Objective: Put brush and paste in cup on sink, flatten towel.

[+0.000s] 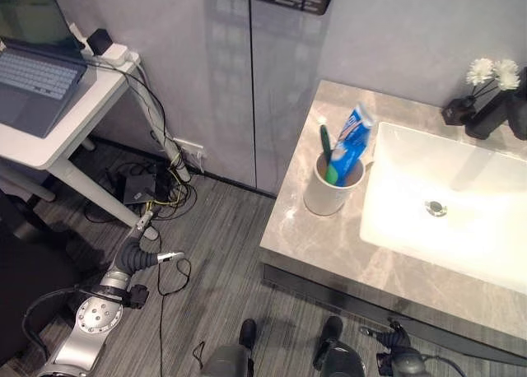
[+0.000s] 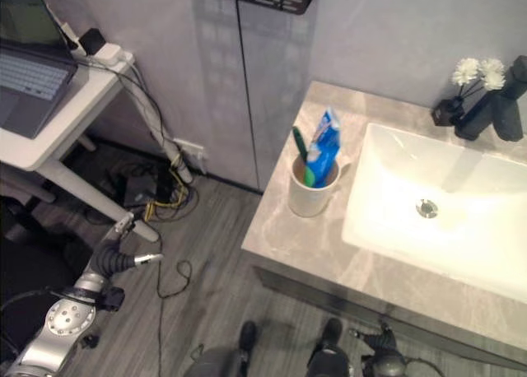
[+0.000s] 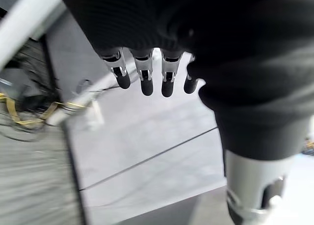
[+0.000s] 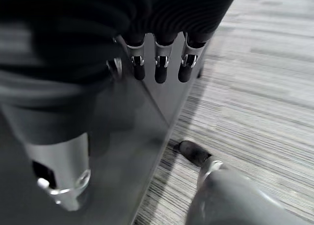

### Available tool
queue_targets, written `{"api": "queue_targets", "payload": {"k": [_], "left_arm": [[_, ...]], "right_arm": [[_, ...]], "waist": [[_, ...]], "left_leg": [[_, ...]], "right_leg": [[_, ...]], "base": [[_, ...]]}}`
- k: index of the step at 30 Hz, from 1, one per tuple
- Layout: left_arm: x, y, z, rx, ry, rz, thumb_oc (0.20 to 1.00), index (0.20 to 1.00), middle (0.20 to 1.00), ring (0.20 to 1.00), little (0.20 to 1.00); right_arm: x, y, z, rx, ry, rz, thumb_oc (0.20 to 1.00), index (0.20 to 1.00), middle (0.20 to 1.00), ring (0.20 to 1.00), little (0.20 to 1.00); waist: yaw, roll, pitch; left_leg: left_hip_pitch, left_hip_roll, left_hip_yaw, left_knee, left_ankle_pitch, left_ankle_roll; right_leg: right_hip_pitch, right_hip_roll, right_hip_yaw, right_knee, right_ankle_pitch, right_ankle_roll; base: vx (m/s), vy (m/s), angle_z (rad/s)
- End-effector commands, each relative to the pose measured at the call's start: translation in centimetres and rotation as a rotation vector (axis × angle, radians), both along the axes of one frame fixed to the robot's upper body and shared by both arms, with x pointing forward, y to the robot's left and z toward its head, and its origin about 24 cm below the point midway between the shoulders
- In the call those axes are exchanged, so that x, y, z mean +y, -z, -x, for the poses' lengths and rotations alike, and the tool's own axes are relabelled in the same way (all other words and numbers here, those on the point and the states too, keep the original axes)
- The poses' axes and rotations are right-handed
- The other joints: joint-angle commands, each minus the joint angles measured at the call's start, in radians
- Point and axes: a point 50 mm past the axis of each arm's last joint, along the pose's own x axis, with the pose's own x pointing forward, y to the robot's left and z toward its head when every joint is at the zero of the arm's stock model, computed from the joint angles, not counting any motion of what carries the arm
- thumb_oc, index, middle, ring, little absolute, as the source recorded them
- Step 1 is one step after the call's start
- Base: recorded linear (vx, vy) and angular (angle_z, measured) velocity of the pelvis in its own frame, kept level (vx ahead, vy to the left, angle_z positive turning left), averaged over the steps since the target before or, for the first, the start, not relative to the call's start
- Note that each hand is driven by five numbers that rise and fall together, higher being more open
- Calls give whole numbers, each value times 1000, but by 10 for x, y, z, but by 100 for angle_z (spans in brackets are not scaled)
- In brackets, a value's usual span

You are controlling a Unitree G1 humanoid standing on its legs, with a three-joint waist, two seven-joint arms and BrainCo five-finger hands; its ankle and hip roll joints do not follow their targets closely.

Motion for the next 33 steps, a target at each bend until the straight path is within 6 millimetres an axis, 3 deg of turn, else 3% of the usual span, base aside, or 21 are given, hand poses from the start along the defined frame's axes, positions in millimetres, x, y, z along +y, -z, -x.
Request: {"api": "queue_targets", "payload": {"k": [1,5,11,15,25,28,29,33], "left_arm": [[-8,-38,-4,-200,61,102,1000,1000,1000,1000,1000],[-15,-55,-2,-249,141,226,1000,1000,1000,1000,1000],[-27,-73,-1,-283,262,247,1000,1000,1000,1000,1000],[-20,-85,6,-305,262,170,1000,1000,1000,1000,1000],[-8,-90,12,-334,204,241,1000,1000,1000,1000,1000],[-22,-97,10,-348,311,342,1000,1000,1000,1000,1000],[-34,-105,10,-358,397,346,1000,1000,1000,1000,1000],[-46,-120,9,-386,495,321,1000,1000,1000,1000,1000]], "right_arm": [[-12,-22,-39,-126,-78,75,1000,1000,1000,1000,1000],[-13,-21,-35,-93,-129,97,1000,1000,1000,1000,1000],[-18,-14,-19,-33,-77,92,1000,1000,1000,1000,1000],[-22,-8,-5,11,-34,86,1000,1000,1000,1000,1000],[-17,5,22,135,-6,56,1000,1000,1000,1000,1000],[-17,4,17,139,-44,61,1000,1000,1000,1000,1000],[-19,1,10,136,-65,72,1000,1000,1000,1000,1000],[-20,-6,-10,101,-104,94,1000,1000,1000,1000,1000]], "waist": [[7,4,4],[-1,-1,-28],[-20,11,-39],[-23,16,-40],[-18,17,-43],[-20,15,-37],[-21,16,-34],[-21,17,-25]], "left_leg": [[-40,-10,32,96,-74,-19],[-35,19,51,105,-86,-36],[-28,56,68,108,-90,-57],[-20,63,83,112,-95,-58],[-7,45,70,99,-97,-45],[-13,25,59,108,-102,-35],[-17,9,65,114,-108,-24],[-22,-12,80,122,-115,-8]], "right_leg": [[66,-2,37,-70,6,61],[97,45,54,-104,-26,46],[101,77,71,-115,-68,32],[104,83,88,-124,-66,33],[119,60,90,-106,-54,44],[116,39,93,-97,-32,51],[107,25,101,-98,-13,57],[82,7,118,-89,21,68]], "base": [[95,-113,-26],[131,-160,-38],[74,-103,-20],[32,-23,-7],[-21,17,-3],[-73,75,14],[-116,131,11],[-96,98,1]]}}
